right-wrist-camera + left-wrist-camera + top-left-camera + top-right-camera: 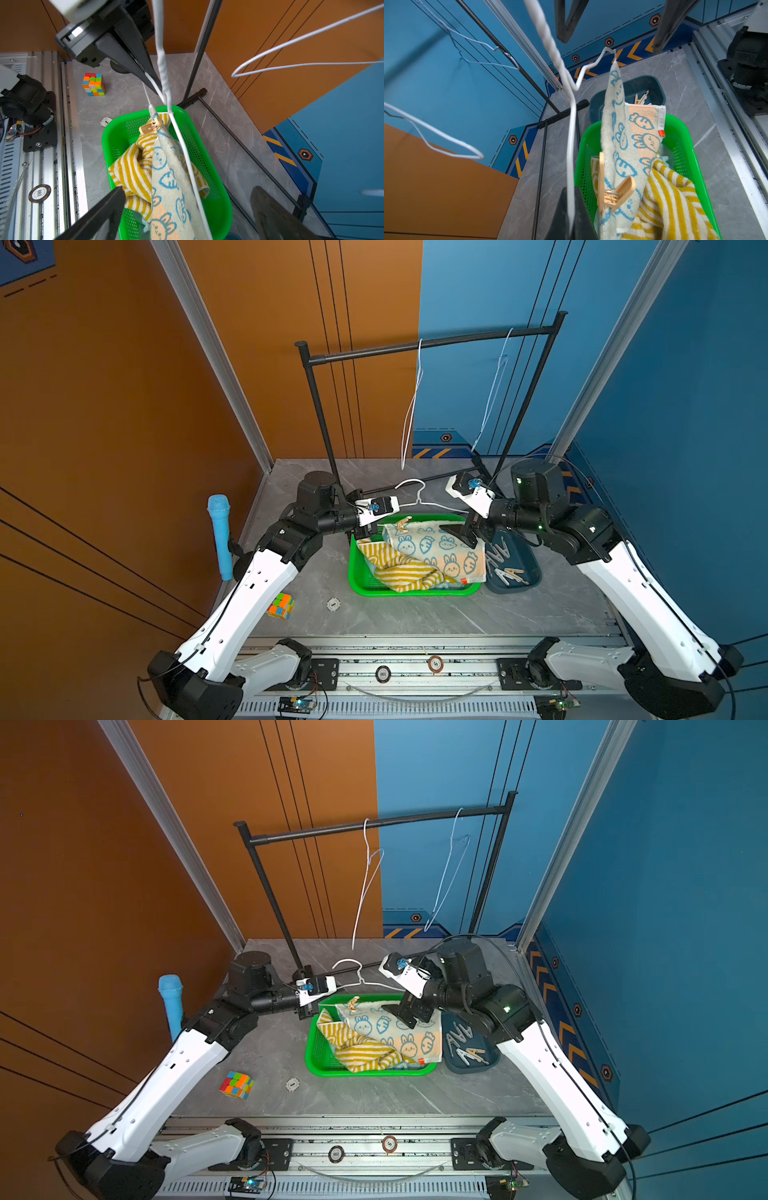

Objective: Remove the clothespins securing towels to the hanger
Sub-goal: Remove the clothespin from the hanger.

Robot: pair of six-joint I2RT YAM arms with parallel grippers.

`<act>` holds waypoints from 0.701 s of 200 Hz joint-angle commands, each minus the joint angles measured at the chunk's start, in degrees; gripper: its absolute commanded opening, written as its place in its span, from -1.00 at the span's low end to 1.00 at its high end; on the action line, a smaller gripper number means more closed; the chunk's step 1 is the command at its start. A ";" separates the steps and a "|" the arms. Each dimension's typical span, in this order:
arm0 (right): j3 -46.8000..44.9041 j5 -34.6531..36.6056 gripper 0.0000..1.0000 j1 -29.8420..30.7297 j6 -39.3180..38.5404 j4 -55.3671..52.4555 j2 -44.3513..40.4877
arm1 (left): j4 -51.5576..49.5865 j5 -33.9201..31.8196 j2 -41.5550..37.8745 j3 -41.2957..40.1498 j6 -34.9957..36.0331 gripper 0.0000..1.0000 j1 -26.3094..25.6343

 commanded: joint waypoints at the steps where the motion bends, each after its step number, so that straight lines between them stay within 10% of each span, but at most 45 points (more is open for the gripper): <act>1: 4.67 0.68 0.89 1.75 -2.89 -4.83 2.54 | 0.96 3.92 -0.19 -1.11 1.73 -1.00 -0.56; 140: 11.28 -5.66 -0.35 5.85 -7.52 -5.68 10.50 | 0.92 5.02 -0.75 -1.49 1.92 -1.00 -0.55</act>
